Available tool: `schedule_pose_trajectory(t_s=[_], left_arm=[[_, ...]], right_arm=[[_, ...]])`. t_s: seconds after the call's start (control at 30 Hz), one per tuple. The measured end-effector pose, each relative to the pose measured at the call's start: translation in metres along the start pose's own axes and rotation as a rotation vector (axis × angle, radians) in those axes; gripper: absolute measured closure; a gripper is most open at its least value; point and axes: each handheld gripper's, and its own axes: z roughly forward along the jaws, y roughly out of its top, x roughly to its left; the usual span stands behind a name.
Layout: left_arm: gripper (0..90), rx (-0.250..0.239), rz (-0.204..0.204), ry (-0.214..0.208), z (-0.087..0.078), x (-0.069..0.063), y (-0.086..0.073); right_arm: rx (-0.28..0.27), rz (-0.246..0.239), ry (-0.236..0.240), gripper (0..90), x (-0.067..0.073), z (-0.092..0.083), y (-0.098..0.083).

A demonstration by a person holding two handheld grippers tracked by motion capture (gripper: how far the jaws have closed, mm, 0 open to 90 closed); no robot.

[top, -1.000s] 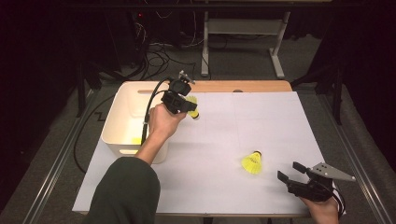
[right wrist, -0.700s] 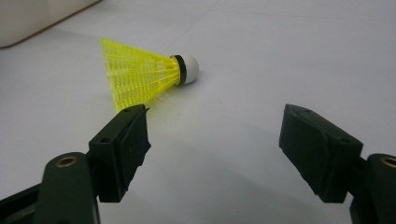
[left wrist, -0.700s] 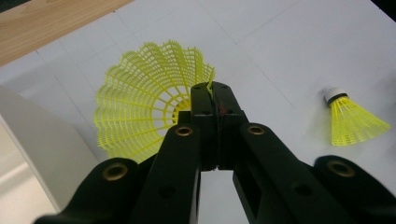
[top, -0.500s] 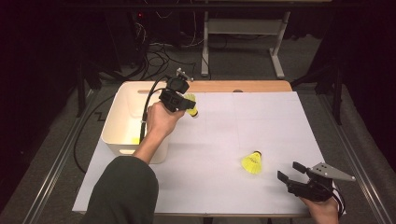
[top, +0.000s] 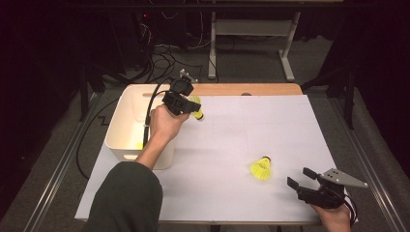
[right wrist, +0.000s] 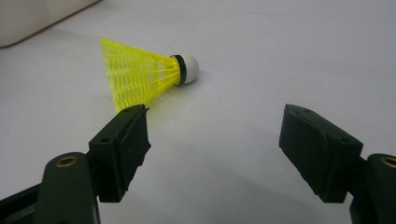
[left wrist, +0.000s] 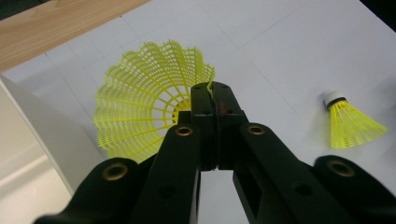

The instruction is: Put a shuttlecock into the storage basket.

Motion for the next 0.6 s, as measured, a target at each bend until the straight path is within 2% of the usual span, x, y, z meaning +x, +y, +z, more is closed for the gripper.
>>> schedule_pose_trajectory(t_s=[0.6], left_arm=[[89.7, -0.009, -0.001, 0.010, -0.0076, 0.0009, 0.0011]], right_arm=[[0.000, 0.000, 0.000, 24.8, 0.0001, -0.0002, 0.0000]])
